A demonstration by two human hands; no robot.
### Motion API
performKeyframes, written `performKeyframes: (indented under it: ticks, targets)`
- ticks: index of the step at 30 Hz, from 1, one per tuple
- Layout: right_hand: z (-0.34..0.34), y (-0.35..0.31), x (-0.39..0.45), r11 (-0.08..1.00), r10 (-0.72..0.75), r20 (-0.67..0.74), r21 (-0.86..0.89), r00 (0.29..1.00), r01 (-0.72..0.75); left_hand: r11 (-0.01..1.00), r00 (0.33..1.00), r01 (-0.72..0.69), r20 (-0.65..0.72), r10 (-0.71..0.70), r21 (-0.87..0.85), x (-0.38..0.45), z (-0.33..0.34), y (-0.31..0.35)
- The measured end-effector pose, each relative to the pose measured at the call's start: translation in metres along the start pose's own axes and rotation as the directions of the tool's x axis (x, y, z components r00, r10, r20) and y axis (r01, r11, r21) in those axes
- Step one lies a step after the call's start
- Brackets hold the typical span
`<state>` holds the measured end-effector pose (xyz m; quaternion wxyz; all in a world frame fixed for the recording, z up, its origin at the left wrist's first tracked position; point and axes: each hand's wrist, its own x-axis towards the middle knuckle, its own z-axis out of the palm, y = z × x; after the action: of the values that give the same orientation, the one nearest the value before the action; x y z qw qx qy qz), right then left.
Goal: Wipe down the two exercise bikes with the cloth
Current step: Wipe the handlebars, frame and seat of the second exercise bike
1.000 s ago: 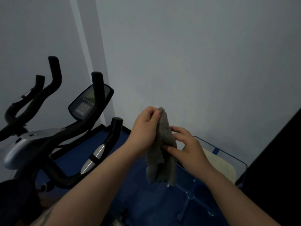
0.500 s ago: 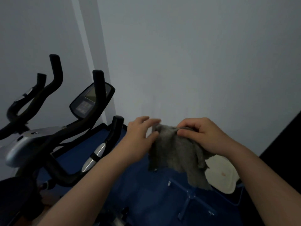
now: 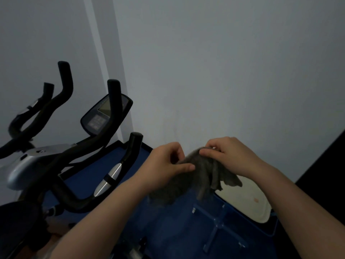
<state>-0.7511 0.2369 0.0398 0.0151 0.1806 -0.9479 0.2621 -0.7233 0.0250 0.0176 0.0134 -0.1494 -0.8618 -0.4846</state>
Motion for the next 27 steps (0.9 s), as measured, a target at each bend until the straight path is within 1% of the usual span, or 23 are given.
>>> performKeyframes:
  ticks: [1, 3, 4, 5, 6, 7, 8, 9, 10, 12, 14, 16, 18, 19, 21, 22, 23, 25, 26, 27]
  targets:
    - [0.002, -0.002, 0.0, 1.0, 0.028, -0.016, -0.007, 0.999, -0.028, 1.0, 0.998, -0.001, -0.055, 0.001, 0.014, 0.0, 0.0, 0.001]
    - [0.01, -0.007, 0.002, 0.994, 0.09, -0.04, 0.073, 0.995, -0.087, 0.999, 0.987, -0.003, -0.16, 0.008, 0.034, -0.003, 0.002, 0.004]
    - [0.016, -0.01, 0.002, 0.979, 0.131, -0.048, 0.166, 0.99, -0.122, 0.999, 0.98, -0.002, -0.199, 0.009, 0.035, -0.005, 0.004, 0.005]
    - [0.023, -0.013, 0.002, 0.937, 0.183, -0.048, 0.311, 0.982, -0.16, 1.0, 0.973, -0.001, -0.229, 0.008, 0.029, -0.007, 0.006, 0.005]
    - [0.028, -0.019, 0.002, 0.846, 0.251, -0.029, 0.492, 0.967, -0.205, 1.0, 0.968, -0.006, -0.25, 0.011, 0.021, -0.01, 0.008, 0.005]
    - [0.031, -0.026, 0.002, 0.7, 0.316, 0.026, 0.669, 0.949, -0.251, 1.0, 0.966, -0.014, -0.259, 0.018, 0.015, -0.014, 0.011, 0.005]
    - [0.032, -0.034, 0.001, 0.537, 0.363, 0.102, 0.79, 0.926, -0.297, 1.0, 0.966, -0.025, -0.257, 0.029, 0.018, -0.018, 0.012, 0.005]
    - [0.035, -0.041, 0.0, 0.421, 0.381, 0.16, 0.847, 0.911, -0.325, 0.999, 0.968, -0.043, -0.246, 0.05, 0.032, -0.023, 0.013, 0.004]
    - [0.038, -0.046, -0.001, 0.373, 0.375, 0.186, 0.867, 0.908, -0.332, 0.997, 0.971, -0.069, -0.228, 0.078, 0.047, -0.029, 0.013, 0.002]
    - [0.049, -0.053, 0.0, 0.414, 0.336, 0.128, 0.87, 0.933, -0.269, 0.994, 0.975, -0.108, -0.192, 0.112, 0.03, -0.039, 0.009, -0.002]
    - [0.061, -0.061, 0.001, 0.473, 0.332, 0.018, 0.862, 0.943, -0.183, 0.994, 0.972, -0.11, -0.213, 0.101, -0.029, -0.048, -0.003, -0.004]
    - [0.07, -0.07, 0.005, 0.48, 0.344, -0.09, 0.872, 0.935, -0.093, 0.991, 0.939, -0.127, -0.328, 0.108, -0.04, -0.052, -0.019, -0.007]
    - [0.071, -0.086, 0.012, 0.496, 0.33, -0.227, 0.867, 0.916, 0.036, 0.993, 0.882, -0.121, -0.459, 0.109, 0.003, -0.053, -0.037, -0.012]
    - [0.07, -0.095, 0.017, 0.506, 0.311, -0.291, 0.857, 0.905, 0.101, 0.995, 0.847, -0.097, -0.522, 0.094, 0.021, -0.053, -0.046, -0.016]
    - [0.07, -0.114, 0.026, 0.54, 0.238, -0.375, 0.818, 0.896, 0.199, 1.0, 0.783, -0.025, -0.621, 0.03, 0.017, -0.055, -0.061, -0.027]
    - [0.071, -0.122, 0.029, 0.568, 0.182, -0.381, 0.794, 0.907, 0.219, 1.0, 0.761, 0.017, -0.649, -0.016, -0.005, -0.057, -0.066, -0.034]
    - [0.075, -0.129, 0.032, 0.601, 0.135, -0.354, 0.772, 0.925, 0.208, 0.998, 0.744, 0.063, -0.665, -0.064, -0.026, -0.06, -0.072, -0.042]
    - [0.083, -0.138, 0.039, 0.669, 0.102, -0.28, 0.729, 0.955, 0.142, 0.987, 0.725, 0.147, -0.672, -0.15, -0.062, -0.068, -0.079, -0.059]
    - [0.087, -0.14, 0.043, 0.707, 0.096, -0.291, 0.693, 0.952, 0.141, 0.981, 0.72, 0.18, -0.67, -0.18, -0.071, -0.073, -0.081, -0.066]
    - [0.09, -0.141, 0.048, 0.747, 0.085, -0.336, 0.644, 0.938, 0.164, 0.976, 0.719, 0.209, -0.666, -0.199, -0.065, -0.076, -0.083, -0.074]
